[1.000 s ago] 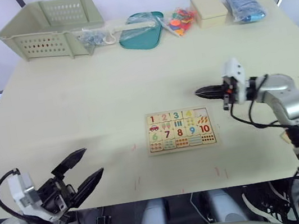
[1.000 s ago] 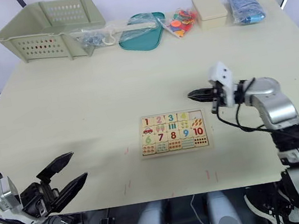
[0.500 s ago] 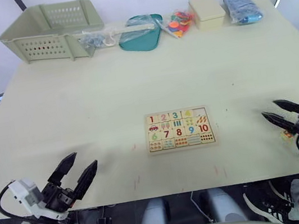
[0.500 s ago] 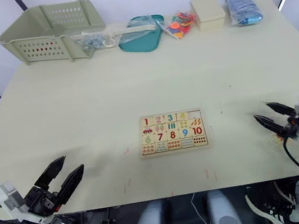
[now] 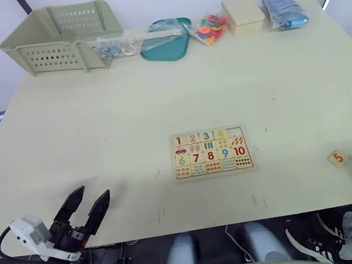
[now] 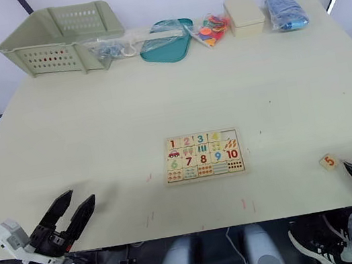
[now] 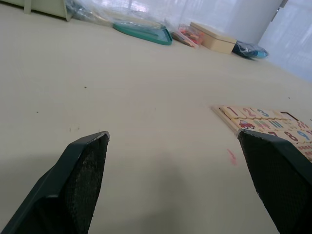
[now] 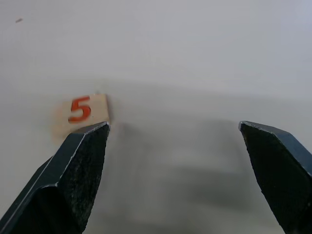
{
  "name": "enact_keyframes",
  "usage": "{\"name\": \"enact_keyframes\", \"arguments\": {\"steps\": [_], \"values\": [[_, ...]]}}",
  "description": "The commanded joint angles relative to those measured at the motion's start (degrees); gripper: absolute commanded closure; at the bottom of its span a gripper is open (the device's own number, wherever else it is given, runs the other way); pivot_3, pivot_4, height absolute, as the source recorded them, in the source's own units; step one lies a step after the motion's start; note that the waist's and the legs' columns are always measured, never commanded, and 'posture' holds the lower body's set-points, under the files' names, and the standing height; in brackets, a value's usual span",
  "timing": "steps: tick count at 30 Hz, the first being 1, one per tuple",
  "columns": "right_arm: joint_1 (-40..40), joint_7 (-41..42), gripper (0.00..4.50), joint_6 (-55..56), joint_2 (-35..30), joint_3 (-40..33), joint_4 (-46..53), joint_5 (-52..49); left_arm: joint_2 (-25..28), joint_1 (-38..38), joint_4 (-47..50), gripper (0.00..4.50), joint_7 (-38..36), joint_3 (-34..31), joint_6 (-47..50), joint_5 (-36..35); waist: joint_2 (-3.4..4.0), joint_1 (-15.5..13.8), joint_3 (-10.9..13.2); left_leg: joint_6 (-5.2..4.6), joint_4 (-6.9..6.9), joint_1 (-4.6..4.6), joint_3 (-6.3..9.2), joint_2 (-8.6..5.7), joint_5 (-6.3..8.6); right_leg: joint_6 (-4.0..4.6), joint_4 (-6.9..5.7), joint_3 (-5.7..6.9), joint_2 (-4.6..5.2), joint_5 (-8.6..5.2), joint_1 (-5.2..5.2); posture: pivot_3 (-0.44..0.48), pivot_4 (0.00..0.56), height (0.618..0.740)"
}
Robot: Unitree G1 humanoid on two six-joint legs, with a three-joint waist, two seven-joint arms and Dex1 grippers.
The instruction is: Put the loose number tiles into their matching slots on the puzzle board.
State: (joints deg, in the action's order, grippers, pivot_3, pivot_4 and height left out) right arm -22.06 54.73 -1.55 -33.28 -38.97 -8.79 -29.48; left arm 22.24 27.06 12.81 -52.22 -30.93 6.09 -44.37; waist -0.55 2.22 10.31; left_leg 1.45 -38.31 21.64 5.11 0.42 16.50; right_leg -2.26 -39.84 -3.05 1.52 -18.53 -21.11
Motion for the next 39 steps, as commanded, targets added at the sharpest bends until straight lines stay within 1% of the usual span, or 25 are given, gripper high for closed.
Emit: {"name": "enact_keyframes", "arguments": {"steps": [1,8,13,18,20,23,26,29,33,35,39], "values": [[-2.2,0.3,0.06,1.6,0.2,-2.9,0.7,-1.8,0.9,0.6,1.5,0.00,-0.6,-0.1,0.6,-0.4,0.00,0.1,0.0,0.00,0.00,-0.01,-0.03,0.01,0.00,0.00,0.00,-0.03,-0.02,0.00,0.00,0.000,0.150,0.740],[-4.8,0.1,0.06,-1.2,-0.9,-2.9,5.7,-4.4,3.3,1.3,2.3,0.00,-2.6,0.0,3.3,-1.3,0.03,0.1,0.0,0.00,-0.01,-0.03,-0.11,0.06,0.00,0.00,0.00,-0.13,-0.06,0.00,0.00,0.000,0.150,0.740],[-3.3,0.9,0.06,-3.4,-3.0,-2.4,7.7,-5.4,5.0,0.4,2.1,0.00,-4.0,-0.5,4.4,-1.8,0.01,0.0,0.0,0.00,-0.02,-0.03,-0.12,0.08,0.00,-0.01,0.00,-0.15,-0.06,0.00,0.00,0.000,0.150,0.740],[-1.4,4.2,0.06,-5.6,-6.6,-0.6,7.2,-5.2,7.7,-0.9,1.7,0.00,-8.9,0.6,5.1,-1.9,0.01,0.0,0.0,0.00,-0.01,-0.02,-0.09,0.06,0.00,0.00,0.01,-0.11,-0.08,0.00,-0.01,0.000,0.150,0.740],[-1.0,6.6,0.06,-6.7,-9.0,0.4,7.3,-4.9,8.9,-1.1,1.8,0.00,-11.7,1.0,4.6,-1.5,0.03,0.0,0.0,0.00,-0.01,-0.02,-0.10,0.06,0.00,-0.01,0.01,-0.11,-0.09,0.00,-0.01,0.000,0.150,0.740],[0.8,12.3,0.06,-7.7,-14.9,3.1,7.0,-3.6,10.3,-2.1,0.9,0.00,-18.0,1.4,1.2,-0.6,0.04,0.1,0.0,0.00,-0.01,-0.01,-0.12,0.05,0.00,-0.01,0.03,-0.11,-0.08,0.00,-0.01,0.000,0.150,0.740],[2.8,17.3,0.06,-3.5,-19.2,6.8,4.0,0.3,12.1,-3.2,-2.0,0.00,-24.7,2.0,0.3,-1.4,-0.02,0.1,0.0,0.00,-0.02,-0.03,-0.14,0.04,0.00,-0.01,0.03,-0.11,-0.12,0.00,-0.01,0.000,0.150,0.740],[6.2,20.6,0.06,2.1,-21.1,9.4,0.5,3.3,14.1,-4.7,-3.5,0.00,-29.5,1.4,1.9,-3.9,-0.03,0.0,0.0,0.00,-0.01,-0.02,-0.07,0.05,0.00,0.01,0.03,-0.10,-0.29,0.00,-0.02,0.000,0.150,0.740],[13.7,25.7,0.06,4.7,-24.9,16.6,-5.0,7.2,16.0,-6.6,-6.6,0.00,-38.4,1.5,0.7,-5.0,0.03,0.2,0.0,0.00,-0.01,0.01,-0.08,0.07,0.00,0.01,0.03,-0.12,-0.29,0.01,-0.02,0.000,0.150,0.740],[15.9,26.3,0.06,5.2,-25.6,18.3,-6.8,8.4,16.8,-6.7,-7.1,0.00,-40.0,2.3,-0.2,-4.8,0.02,0.2,0.0,0.00,-0.02,-0.03,-0.12,0.08,0.00,0.01,0.01,-0.14,-0.30,0.01,-0.03,0.000,0.150,0.740],[18.4,27.6,0.06,8.9,-26.3,20.1,-8.8,10.3,17.2,-7.1,-6.8,0.00,-40.3,3.2,-0.1,-5.1,0.02,0.0,0.0,0.01,-0.01,0.03,-0.04,0.17,0.00,0.02,0.03,-0.08,-0.30,0.01,-0.04,0.000,0.150,0.740]]}}
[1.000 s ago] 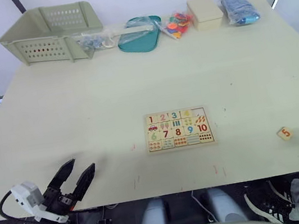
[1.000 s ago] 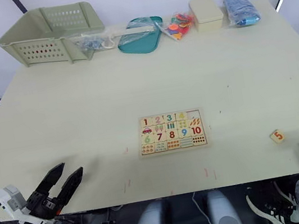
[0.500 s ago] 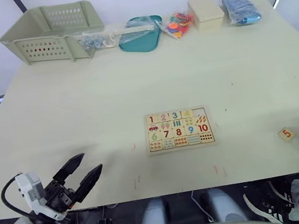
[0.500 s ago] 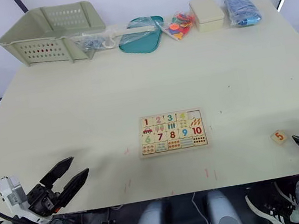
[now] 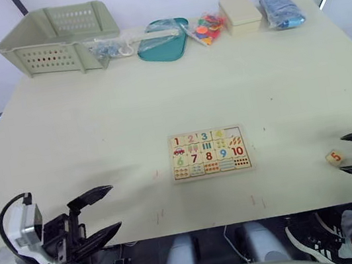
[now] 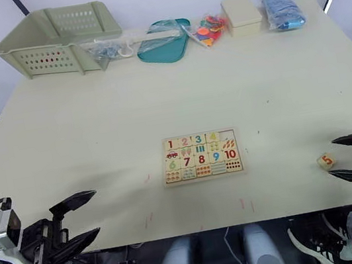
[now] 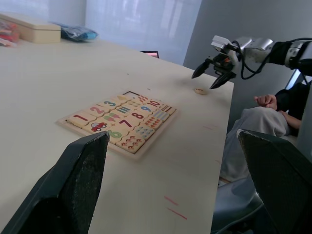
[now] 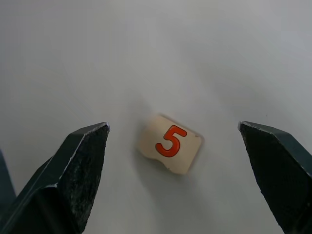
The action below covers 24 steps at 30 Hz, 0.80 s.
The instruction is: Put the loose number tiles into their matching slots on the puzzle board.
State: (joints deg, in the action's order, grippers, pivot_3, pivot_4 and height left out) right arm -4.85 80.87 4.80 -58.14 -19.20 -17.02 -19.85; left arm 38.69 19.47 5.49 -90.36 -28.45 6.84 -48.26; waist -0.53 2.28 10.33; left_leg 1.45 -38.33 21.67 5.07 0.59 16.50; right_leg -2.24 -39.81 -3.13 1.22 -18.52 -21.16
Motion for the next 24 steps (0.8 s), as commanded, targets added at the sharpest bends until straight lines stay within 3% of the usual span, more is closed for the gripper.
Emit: {"name": "enact_keyframes", "arguments": {"steps": [1,15,24], "values": [[2.2,1.9,0.06,2.4,-1.7,0.7,-0.7,0.6,1.0,0.6,0.6,0.00,-2.1,1.2,-1.1,-1.4,0.01,0.0,0.0,0.00,0.00,0.01,0.02,0.00,0.00,0.00,0.01,0.02,0.03,0.00,0.00,0.000,0.150,0.740],[13.7,10.2,0.06,10.3,-6.4,9.7,-11.4,6.3,5.1,-1.4,-0.4,0.00,-2.1,7.3,-5.3,-1.8,0.10,0.1,0.1,0.00,-0.02,-0.02,-0.02,-0.02,0.00,-0.01,-0.03,0.06,0.16,0.01,0.00,0.000,0.150,0.740],[22.6,11.6,0.06,18.0,-7.1,19.4,-19.3,8.6,3.8,-5.2,0.4,0.00,-2.1,10.6,-4.4,-0.5,0.20,0.1,0.1,0.00,-0.03,-0.01,0.00,-0.02,0.00,-0.01,-0.04,0.10,0.18,0.01,-0.01,0.000,0.150,0.740]]}}
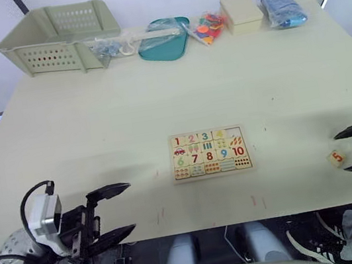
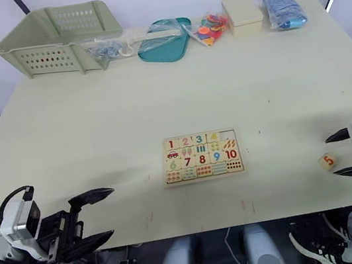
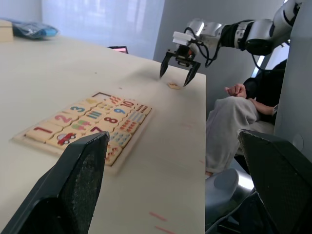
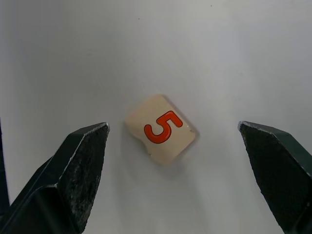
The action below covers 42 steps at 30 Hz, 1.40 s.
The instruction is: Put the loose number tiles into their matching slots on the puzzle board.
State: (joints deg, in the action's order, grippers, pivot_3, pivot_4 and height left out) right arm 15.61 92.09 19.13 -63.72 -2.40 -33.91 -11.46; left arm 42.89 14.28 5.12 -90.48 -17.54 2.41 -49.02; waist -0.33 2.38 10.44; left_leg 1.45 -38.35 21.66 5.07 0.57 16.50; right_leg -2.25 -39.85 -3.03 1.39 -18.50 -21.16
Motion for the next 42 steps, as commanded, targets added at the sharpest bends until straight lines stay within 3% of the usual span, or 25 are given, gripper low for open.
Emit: {"name": "enact_keyframes", "arguments": {"steps": [1,9,14,18,25,26,27,28,31,36,42], "values": [[2.8,0.4,0.06,4.9,-1.6,3.8,-3.4,0.3,-0.5,-0.1,0.8,0.00,-2.0,-0.3,0.0,0.4,0.00,0.0,0.0,0.00,0.00,0.00,0.00,0.00,0.00,0.00,0.00,0.00,0.00,0.00,0.00,0.000,0.150,0.740],[8.2,0.4,0.06,13.5,-1.9,10.9,-11.9,-0.8,-1.1,0.3,2.3,0.00,-1.1,-1.4,0.8,0.4,0.00,0.1,0.0,0.00,-0.03,0.02,-0.03,0.01,0.00,0.00,-0.03,-0.03,0.03,0.01,-0.06,0.000,0.150,0.740],[8.0,0.4,0.06,13.8,-2.2,12.3,-11.7,-4.2,-1.3,1.0,3.1,0.00,-0.6,-2.0,1.1,0.3,0.00,0.1,0.0,0.00,-0.04,0.02,-0.02,0.01,0.00,0.00,-0.03,-0.03,0.06,0.02,-0.06,0.000,0.150,0.740],[6.9,0.4,1.20,15.2,-2.6,12.7,-11.1,-5.4,-1.5,0.8,3.0,0.00,-0.4,-2.0,1.3,0.5,0.00,0.1,0.0,0.00,-0.03,0.02,0.01,0.01,0.00,0.00,-0.03,-0.01,0.10,0.01,-0.06,0.000,0.150,0.740],[5.4,0.4,1.20,15.8,-2.5,12.6,-10.4,-6.1,-1.6,-0.5,2.9,0.00,-0.2,-1.7,1.9,0.7,0.00,0.0,0.0,0.00,-0.04,0.02,0.00,0.00,0.00,0.00,-0.04,0.00,0.07,0.01,-0.06,0.000,0.150,0.740],[5.3,0.4,1.76,15.7,-2.5,12.5,-10.3,-6.2,-1.6,-0.6,2.9,0.00,-0.2,-1.7,2.0,0.7,0.00,0.0,0.0,0.00,-0.03,0.02,0.01,0.01,0.00,0.00,-0.04,0.00,0.07,0.01,-0.06,0.000,0.150,0.740],[5.2,0.4,1.95,15.5,-2.4,12.5,-10.1,-6.3,-1.6,-0.6,2.9,0.00,-0.2,-1.7,2.0,0.8,0.00,0.1,0.0,0.00,-0.03,0.02,0.01,0.01,0.00,0.00,-0.04,0.00,0.07,0.01,-0.06,0.000,0.150,0.740],[4.9,0.4,2.57,15.4,-2.4,12.4,-9.9,-6.4,-1.7,-0.6,3.0,0.00,-0.2,-1.7,2.1,0.8,0.00,0.1,0.0,0.00,-0.03,0.02,0.01,0.01,0.00,0.00,-0.04,-0.02,0.08,0.02,-0.06,0.000,0.150,0.740],[4.2,0.4,3.58,14.5,-2.5,12.0,-8.4,-6.9,-1.7,-0.7,3.0,0.00,-0.2,-1.7,2.3,0.9,-0.01,0.1,0.0,0.00,-0.04,0.00,0.01,0.01,0.00,-0.01,-0.04,-0.05,0.08,0.02,-0.05,0.000,0.150,0.740],[1.7,-0.2,3.58,6.0,-3.1,8.4,1.8,-9.5,-1.9,-0.6,3.2,0.00,-0.1,-1.9,2.5,1.1,0.02,0.1,0.0,0.00,-0.03,0.01,0.06,0.02,0.00,0.00,-0.07,-0.02,0.07,0.02,-0.07,0.000,0.150,0.740],[-4.7,-15.4,3.58,-22.9,-4.8,5.3,35.0,-10.1,-2.0,-0.2,3.7,0.00,0.3,-2.4,2.7,1.1,0.20,-0.1,0.1,0.00,-0.03,0.10,0.24,0.01,0.00,-0.01,-0.08,-0.05,0.07,0.02,-0.14,0.000,0.150,0.740]]}}
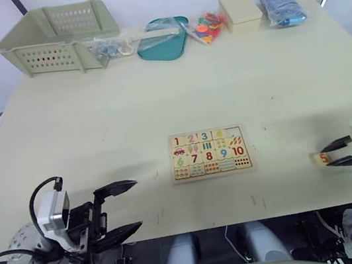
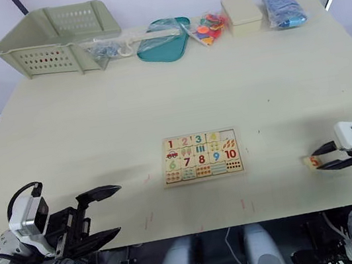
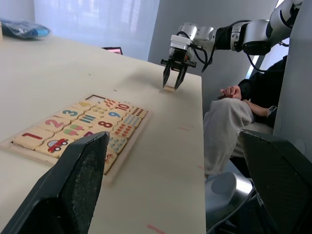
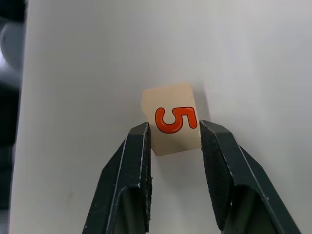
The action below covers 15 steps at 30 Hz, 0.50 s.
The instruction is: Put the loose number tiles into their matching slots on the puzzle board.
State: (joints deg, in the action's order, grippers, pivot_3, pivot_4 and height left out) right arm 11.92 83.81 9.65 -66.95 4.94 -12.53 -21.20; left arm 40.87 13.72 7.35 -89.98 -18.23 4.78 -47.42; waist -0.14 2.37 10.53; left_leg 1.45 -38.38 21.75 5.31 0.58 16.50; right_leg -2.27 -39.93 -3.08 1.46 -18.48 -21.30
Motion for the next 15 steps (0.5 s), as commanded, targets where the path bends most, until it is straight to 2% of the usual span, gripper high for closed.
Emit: {"name": "enact_keyframes", "arguments": {"steps": [1,4,6,15], "values": [[-0.5,-10.6,3.58,-21.1,-1.7,-1.3,19.1,-0.2,0.1,0.4,1.5,0.00,-0.1,-1.7,0.3,-0.4,0.00,-0.1,0.0,0.00,0.00,0.00,0.05,0.00,0.00,0.00,0.01,0.02,0.00,0.00,0.00,0.000,0.150,0.740],[2.5,-14.5,3.58,-34.2,0.0,1.0,27.5,-0.7,0.1,0.4,1.2,0.00,0.0,-1.7,0.1,0.1,0.00,-0.2,0.0,0.00,0.00,0.07,0.11,-0.02,0.00,0.00,0.03,0.06,-0.01,0.00,-0.05,0.000,0.150,0.740],[3.5,-15.7,3.58,-37.3,1.2,2.8,28.9,1.2,0.0,0.3,1.2,0.00,0.1,-1.5,0.3,0.2,-0.07,-0.3,0.0,0.00,0.00,0.08,0.12,-0.04,0.00,0.00,0.06,0.08,0.01,0.00,-0.05,0.000,0.150,0.740],[6.1,-17.4,3.58,-38.8,5.8,9.1,27.0,9.3,-0.1,-1.1,1.1,0.00,0.7,-1.2,1.1,0.7,-0.09,-0.3,0.0,0.00,0.01,0.30,0.23,-0.13,0.00,-0.01,0.08,0.21,0.13,-0.01,-0.20,0.000,0.150,0.740]]}}
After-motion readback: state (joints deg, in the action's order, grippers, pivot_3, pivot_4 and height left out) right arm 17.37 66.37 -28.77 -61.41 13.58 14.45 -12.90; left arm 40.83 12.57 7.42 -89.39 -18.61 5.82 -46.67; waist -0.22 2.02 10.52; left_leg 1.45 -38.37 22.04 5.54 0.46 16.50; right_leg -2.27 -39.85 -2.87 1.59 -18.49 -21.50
